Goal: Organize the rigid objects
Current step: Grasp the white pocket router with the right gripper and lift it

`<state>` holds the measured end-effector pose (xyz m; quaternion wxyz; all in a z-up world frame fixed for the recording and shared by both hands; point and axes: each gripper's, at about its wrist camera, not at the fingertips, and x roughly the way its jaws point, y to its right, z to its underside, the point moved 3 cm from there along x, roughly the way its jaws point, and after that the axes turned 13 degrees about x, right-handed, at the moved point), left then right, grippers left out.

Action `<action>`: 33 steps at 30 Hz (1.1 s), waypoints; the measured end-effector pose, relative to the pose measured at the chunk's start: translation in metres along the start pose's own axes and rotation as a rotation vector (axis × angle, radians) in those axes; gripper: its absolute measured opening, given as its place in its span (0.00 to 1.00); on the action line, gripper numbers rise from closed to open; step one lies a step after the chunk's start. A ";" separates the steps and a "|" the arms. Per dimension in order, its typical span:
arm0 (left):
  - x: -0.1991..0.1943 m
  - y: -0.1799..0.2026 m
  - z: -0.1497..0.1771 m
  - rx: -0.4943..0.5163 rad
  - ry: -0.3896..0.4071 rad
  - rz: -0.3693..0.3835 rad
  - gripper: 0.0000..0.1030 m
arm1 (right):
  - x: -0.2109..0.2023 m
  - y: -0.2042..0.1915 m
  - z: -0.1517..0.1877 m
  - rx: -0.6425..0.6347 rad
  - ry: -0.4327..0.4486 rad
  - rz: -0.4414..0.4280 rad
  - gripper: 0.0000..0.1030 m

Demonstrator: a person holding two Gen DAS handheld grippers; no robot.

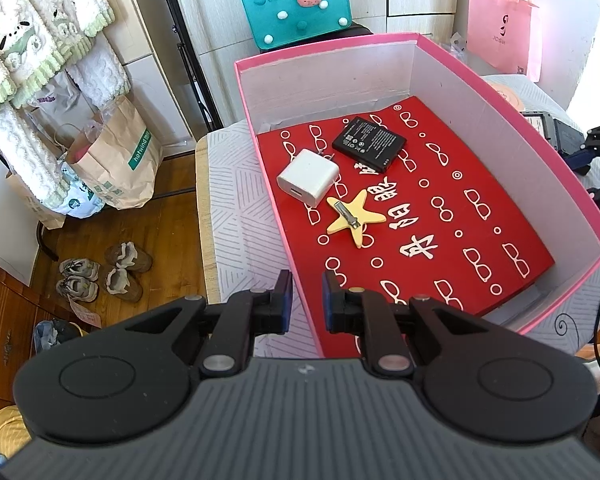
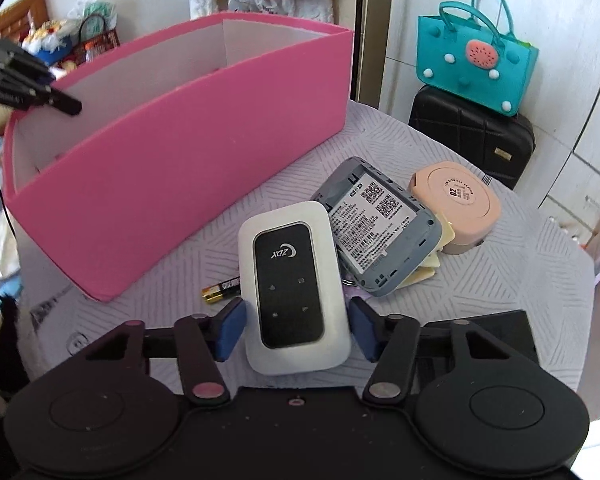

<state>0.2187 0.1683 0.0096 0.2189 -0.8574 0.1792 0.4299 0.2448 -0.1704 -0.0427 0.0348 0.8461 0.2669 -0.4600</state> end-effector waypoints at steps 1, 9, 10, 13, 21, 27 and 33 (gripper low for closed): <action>0.000 0.000 0.000 0.000 0.000 0.000 0.14 | -0.001 0.000 0.000 0.006 -0.001 -0.005 0.55; 0.000 0.000 0.000 0.001 0.000 0.000 0.14 | 0.002 -0.011 0.004 -0.053 0.030 0.058 0.61; 0.000 0.000 0.000 0.000 0.000 0.000 0.14 | 0.003 -0.014 0.005 -0.074 0.032 0.071 0.63; 0.000 0.000 0.000 0.001 0.000 0.000 0.14 | 0.009 -0.022 0.007 -0.127 0.027 0.104 0.64; -0.002 -0.001 -0.001 0.003 0.001 0.000 0.14 | 0.016 -0.035 0.004 -0.190 0.055 0.149 0.70; -0.002 -0.001 -0.001 0.004 0.001 0.000 0.14 | 0.012 -0.029 -0.004 -0.096 0.052 0.132 0.63; -0.002 -0.001 -0.001 0.003 0.001 0.000 0.14 | 0.000 -0.027 -0.010 -0.022 0.097 0.084 0.63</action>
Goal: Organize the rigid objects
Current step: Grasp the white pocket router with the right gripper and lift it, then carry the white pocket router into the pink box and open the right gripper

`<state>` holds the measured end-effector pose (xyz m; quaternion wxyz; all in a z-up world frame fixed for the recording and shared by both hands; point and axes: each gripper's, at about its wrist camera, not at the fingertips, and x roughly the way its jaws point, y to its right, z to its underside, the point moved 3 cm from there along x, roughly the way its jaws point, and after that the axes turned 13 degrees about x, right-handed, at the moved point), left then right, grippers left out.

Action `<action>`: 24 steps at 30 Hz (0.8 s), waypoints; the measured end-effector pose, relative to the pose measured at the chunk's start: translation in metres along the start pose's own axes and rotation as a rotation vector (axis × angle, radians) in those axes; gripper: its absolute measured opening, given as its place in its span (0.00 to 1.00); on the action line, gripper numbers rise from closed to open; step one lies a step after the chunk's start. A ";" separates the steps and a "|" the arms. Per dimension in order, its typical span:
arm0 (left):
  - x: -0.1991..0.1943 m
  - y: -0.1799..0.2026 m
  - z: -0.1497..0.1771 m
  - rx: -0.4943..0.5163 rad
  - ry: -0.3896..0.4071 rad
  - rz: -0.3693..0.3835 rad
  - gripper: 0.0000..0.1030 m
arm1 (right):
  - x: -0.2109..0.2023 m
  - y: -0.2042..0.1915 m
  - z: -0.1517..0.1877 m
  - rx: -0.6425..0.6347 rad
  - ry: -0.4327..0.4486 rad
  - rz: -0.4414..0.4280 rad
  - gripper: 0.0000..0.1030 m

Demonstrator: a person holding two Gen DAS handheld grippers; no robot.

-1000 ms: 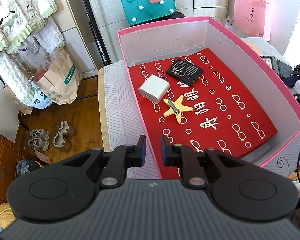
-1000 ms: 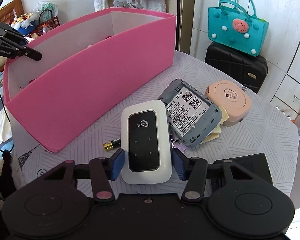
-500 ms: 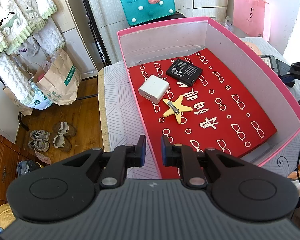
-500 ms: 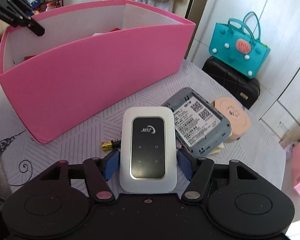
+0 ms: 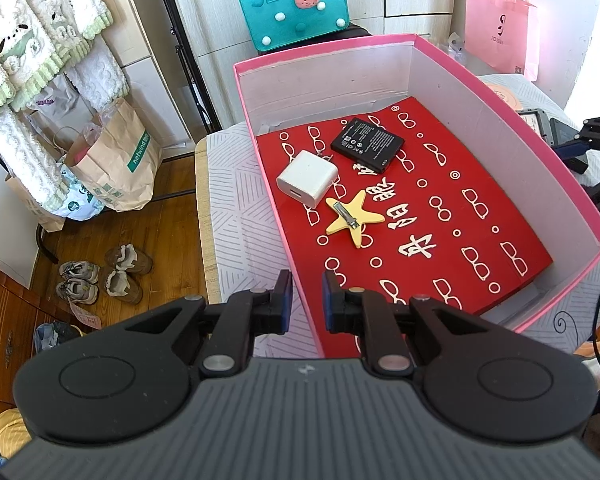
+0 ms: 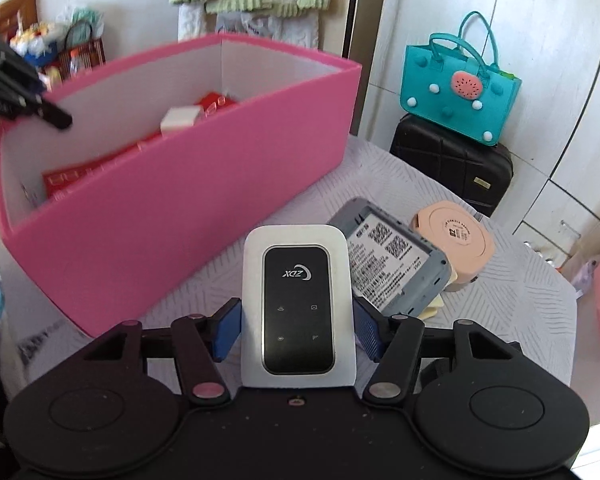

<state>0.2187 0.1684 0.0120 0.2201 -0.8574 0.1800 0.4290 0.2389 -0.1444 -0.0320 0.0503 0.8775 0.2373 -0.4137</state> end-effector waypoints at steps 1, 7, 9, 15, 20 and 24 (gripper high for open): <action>0.000 0.000 0.000 0.000 0.000 0.000 0.14 | -0.002 0.000 -0.002 0.008 0.006 -0.007 0.63; -0.002 0.000 -0.002 -0.002 0.002 0.005 0.14 | -0.027 -0.004 -0.024 0.043 0.084 -0.045 0.63; -0.002 0.000 -0.003 -0.001 0.005 0.008 0.14 | -0.038 -0.007 -0.035 0.046 0.121 -0.067 0.63; -0.002 -0.010 -0.002 -0.015 -0.001 0.047 0.12 | -0.052 -0.037 -0.080 0.005 0.167 -0.188 0.63; -0.003 -0.006 -0.003 0.009 0.000 0.041 0.11 | -0.020 -0.080 -0.107 -0.159 0.050 -0.225 0.63; -0.003 -0.010 -0.002 -0.011 0.005 0.050 0.11 | 0.020 -0.111 -0.115 -0.340 -0.099 -0.208 0.63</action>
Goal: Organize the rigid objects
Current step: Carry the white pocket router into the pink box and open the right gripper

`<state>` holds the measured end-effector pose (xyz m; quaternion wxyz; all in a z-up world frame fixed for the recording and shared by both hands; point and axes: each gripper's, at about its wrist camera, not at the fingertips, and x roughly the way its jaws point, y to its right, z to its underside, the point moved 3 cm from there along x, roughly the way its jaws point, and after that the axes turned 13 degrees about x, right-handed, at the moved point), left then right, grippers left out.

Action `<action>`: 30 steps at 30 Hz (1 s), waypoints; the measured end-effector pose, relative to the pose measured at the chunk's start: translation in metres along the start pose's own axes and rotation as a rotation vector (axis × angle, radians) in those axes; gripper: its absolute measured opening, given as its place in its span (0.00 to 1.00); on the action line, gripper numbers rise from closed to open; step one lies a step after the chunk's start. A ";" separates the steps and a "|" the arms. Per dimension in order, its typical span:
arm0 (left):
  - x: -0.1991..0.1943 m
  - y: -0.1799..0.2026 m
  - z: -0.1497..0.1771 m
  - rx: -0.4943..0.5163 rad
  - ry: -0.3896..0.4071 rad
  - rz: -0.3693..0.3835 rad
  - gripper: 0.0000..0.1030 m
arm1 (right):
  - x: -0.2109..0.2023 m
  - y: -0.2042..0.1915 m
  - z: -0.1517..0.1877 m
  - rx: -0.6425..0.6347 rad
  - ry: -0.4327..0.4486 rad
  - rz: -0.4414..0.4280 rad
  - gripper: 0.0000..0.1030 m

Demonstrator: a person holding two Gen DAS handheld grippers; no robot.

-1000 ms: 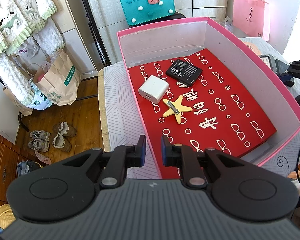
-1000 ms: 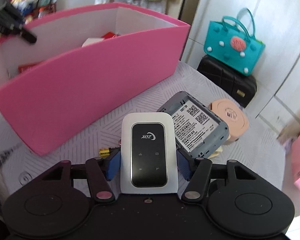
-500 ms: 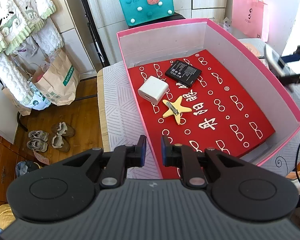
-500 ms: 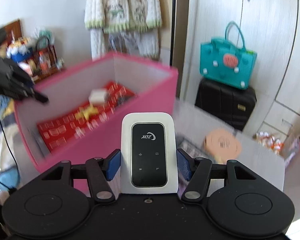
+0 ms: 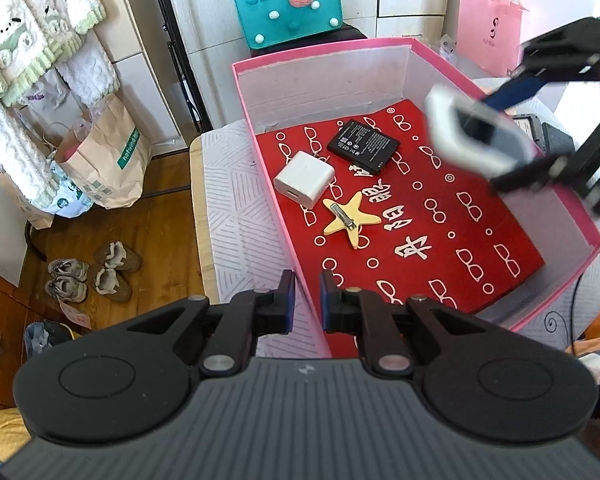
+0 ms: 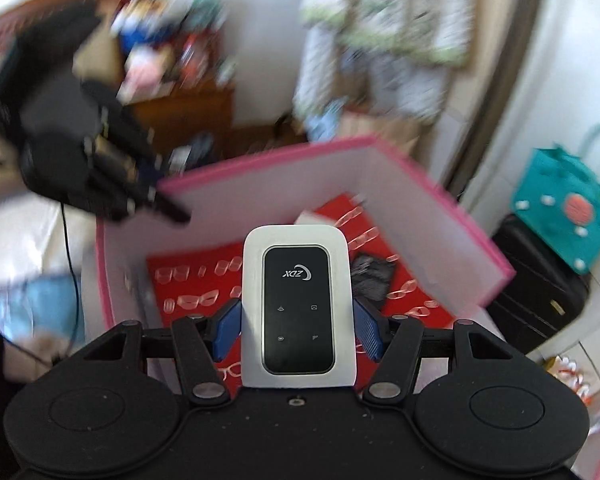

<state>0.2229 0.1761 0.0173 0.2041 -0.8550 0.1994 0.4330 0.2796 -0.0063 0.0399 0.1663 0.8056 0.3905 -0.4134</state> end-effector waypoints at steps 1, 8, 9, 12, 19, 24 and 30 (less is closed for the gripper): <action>0.000 -0.001 0.000 -0.006 0.002 0.001 0.11 | 0.010 -0.003 -0.003 -0.031 -0.046 0.003 0.63; -0.003 -0.004 0.003 -0.026 0.020 0.013 0.11 | 0.062 -0.002 -0.014 -0.177 -0.302 0.017 0.63; -0.003 -0.005 0.004 -0.030 0.022 0.020 0.11 | 0.068 0.000 -0.015 -0.187 -0.331 0.011 0.63; -0.004 -0.009 0.004 -0.041 0.023 0.040 0.12 | 0.086 0.003 -0.014 -0.201 -0.414 -0.014 0.63; -0.003 -0.010 0.001 -0.025 0.014 0.055 0.12 | 0.105 0.017 -0.024 -0.166 -0.467 -0.035 0.63; -0.002 -0.012 0.000 -0.045 0.004 0.056 0.12 | 0.112 0.027 -0.030 -0.158 -0.484 -0.035 0.63; -0.003 -0.015 -0.001 -0.076 -0.008 0.052 0.12 | 0.101 0.042 -0.030 -0.126 -0.415 0.034 0.71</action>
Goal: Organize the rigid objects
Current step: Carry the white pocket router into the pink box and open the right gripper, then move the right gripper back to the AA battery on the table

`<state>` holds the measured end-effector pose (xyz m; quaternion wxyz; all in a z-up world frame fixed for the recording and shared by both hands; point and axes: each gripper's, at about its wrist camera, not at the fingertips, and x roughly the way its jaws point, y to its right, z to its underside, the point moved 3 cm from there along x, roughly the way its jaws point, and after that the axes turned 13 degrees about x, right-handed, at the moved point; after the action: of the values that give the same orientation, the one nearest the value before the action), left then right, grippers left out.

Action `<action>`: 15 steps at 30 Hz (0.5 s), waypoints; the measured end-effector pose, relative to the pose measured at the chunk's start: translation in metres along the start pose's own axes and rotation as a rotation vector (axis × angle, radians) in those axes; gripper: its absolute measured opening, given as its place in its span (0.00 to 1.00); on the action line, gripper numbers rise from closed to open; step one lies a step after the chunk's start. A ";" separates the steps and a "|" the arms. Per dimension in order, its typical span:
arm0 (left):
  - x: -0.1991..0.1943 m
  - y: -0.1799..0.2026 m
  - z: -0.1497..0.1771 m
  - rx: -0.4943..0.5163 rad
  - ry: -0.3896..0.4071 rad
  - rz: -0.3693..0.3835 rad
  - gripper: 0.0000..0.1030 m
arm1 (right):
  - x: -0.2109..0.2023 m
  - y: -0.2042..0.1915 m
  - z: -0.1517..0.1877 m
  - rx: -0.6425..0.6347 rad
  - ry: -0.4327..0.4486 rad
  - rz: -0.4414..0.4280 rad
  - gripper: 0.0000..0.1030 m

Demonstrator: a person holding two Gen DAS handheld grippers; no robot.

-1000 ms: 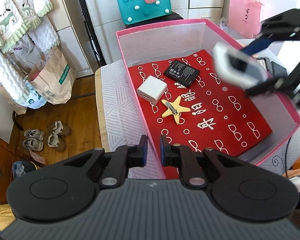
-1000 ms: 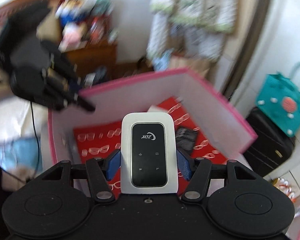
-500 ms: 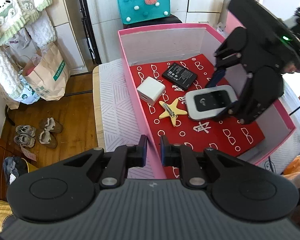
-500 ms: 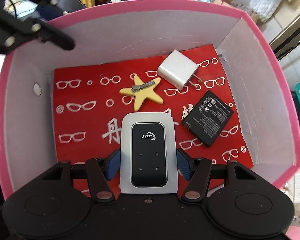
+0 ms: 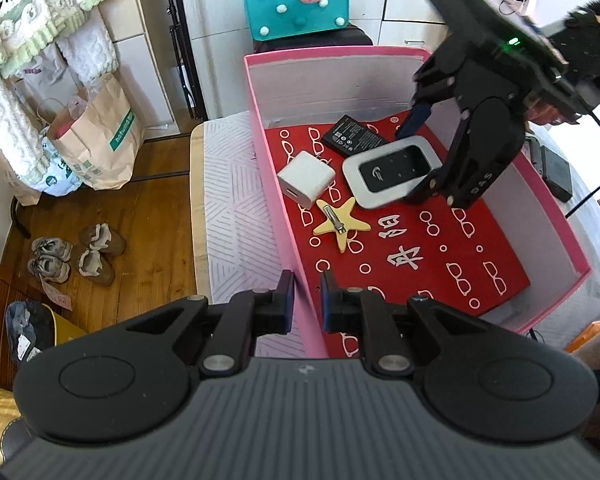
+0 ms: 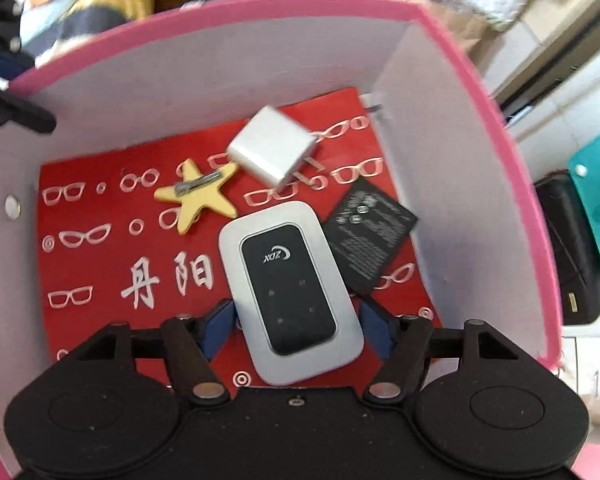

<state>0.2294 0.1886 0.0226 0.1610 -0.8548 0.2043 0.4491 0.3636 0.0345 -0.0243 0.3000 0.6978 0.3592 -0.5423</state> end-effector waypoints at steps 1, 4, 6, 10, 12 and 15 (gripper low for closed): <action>0.000 0.000 0.000 -0.001 -0.002 -0.004 0.12 | -0.007 0.003 0.004 0.030 0.029 -0.005 0.71; 0.000 0.002 -0.001 -0.018 -0.004 -0.011 0.12 | -0.038 0.009 0.023 0.097 0.161 0.001 0.72; 0.000 0.002 -0.001 -0.035 -0.003 -0.016 0.12 | -0.064 0.010 0.039 0.162 0.258 -0.030 0.72; 0.000 0.001 -0.001 -0.074 0.003 -0.028 0.12 | -0.110 0.017 0.070 0.321 0.444 -0.081 0.72; 0.000 0.001 -0.001 -0.087 0.007 -0.035 0.12 | -0.129 0.022 0.095 0.417 0.543 -0.097 0.72; -0.001 0.002 0.000 -0.106 0.019 -0.050 0.12 | -0.135 0.027 0.129 0.527 0.627 -0.062 0.78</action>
<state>0.2280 0.1876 0.0232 0.1249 -0.8712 0.1602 0.4470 0.2956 -0.1085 0.0783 -0.0296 0.8709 0.3030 -0.3857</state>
